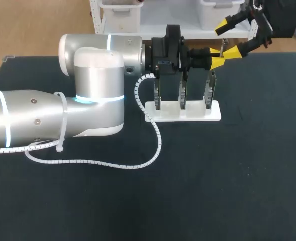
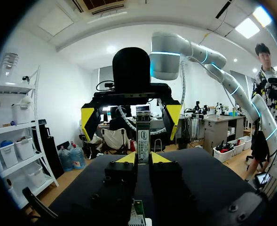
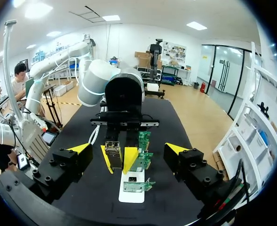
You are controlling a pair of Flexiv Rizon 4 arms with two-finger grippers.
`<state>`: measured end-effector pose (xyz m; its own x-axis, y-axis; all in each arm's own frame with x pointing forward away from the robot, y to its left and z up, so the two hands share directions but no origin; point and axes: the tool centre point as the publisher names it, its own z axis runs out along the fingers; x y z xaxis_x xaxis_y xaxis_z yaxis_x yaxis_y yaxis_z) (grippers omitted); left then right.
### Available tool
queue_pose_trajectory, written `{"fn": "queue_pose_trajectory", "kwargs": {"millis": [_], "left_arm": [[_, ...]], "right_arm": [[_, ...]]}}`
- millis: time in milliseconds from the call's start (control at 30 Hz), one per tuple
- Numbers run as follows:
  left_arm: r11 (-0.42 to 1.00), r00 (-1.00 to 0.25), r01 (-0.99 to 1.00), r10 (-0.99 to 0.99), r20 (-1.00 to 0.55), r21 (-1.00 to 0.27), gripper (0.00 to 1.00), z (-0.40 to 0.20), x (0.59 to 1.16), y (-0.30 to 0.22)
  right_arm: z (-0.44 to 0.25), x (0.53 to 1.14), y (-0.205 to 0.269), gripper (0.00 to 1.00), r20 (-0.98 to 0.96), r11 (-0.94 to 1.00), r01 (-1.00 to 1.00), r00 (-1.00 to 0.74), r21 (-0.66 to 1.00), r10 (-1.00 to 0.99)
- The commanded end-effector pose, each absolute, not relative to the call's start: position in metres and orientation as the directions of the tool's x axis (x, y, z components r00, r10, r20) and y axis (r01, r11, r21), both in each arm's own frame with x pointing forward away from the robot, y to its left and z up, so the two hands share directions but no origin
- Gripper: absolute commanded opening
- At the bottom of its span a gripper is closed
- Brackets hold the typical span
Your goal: Pick up the optical module with the left hand, and insert it into the network port with the right hand.
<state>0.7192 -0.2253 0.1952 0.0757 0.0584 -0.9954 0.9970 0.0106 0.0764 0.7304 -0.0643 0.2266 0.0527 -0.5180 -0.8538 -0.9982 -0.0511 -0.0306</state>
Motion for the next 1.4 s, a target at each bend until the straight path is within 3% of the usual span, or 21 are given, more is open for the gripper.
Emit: {"fn": "queue_pose_trajectory", "kwargs": {"millis": [33,1000,1033,1067,1100,1133,1400], "left_arm": [[0.018,0.078,0.997,0.056,-0.995,0.079,0.00,0.1944,0.7170,-0.2250],[0.018,0.078,0.997,0.056,-0.995,0.079,0.00,0.1944,0.7170,-0.2250],[0.018,0.078,0.997,0.056,-0.995,0.079,0.00,0.1944,0.7170,-0.2250],[0.018,0.078,0.997,0.056,-0.995,0.079,0.00,0.1944,0.7170,-0.2250],[0.018,0.078,0.997,0.056,-0.995,0.079,0.00,0.1944,0.7170,-0.2250],[0.018,0.078,0.997,0.056,-0.995,0.079,0.00,0.1944,0.7170,-0.2250],[0.018,0.078,0.997,0.056,-0.995,0.079,0.00,0.1944,0.7170,-0.2250]], "right_arm": [[0.2260,0.7330,-0.0630,1.00,-0.857,-0.056,-0.998,0.054,-0.030,-0.512],[0.2329,0.7326,-0.0586,1.00,-0.858,-0.065,-0.998,0.021,0.015,-0.513],[0.2329,0.7326,-0.0586,0.96,-0.858,-0.065,-0.998,0.021,0.015,-0.513],[0.2329,0.7326,-0.0586,0.50,-0.858,-0.065,-0.998,0.021,0.015,-0.513],[0.2329,0.7326,-0.0586,0.38,-0.858,-0.065,-0.998,0.021,0.015,-0.513],[0.2329,0.7326,-0.0586,0.00,-0.858,-0.065,-0.998,0.021,0.015,-0.513],[0.2329,0.7326,-0.0586,0.00,-0.858,-0.065,-0.998,0.021,0.015,-0.513]]}}
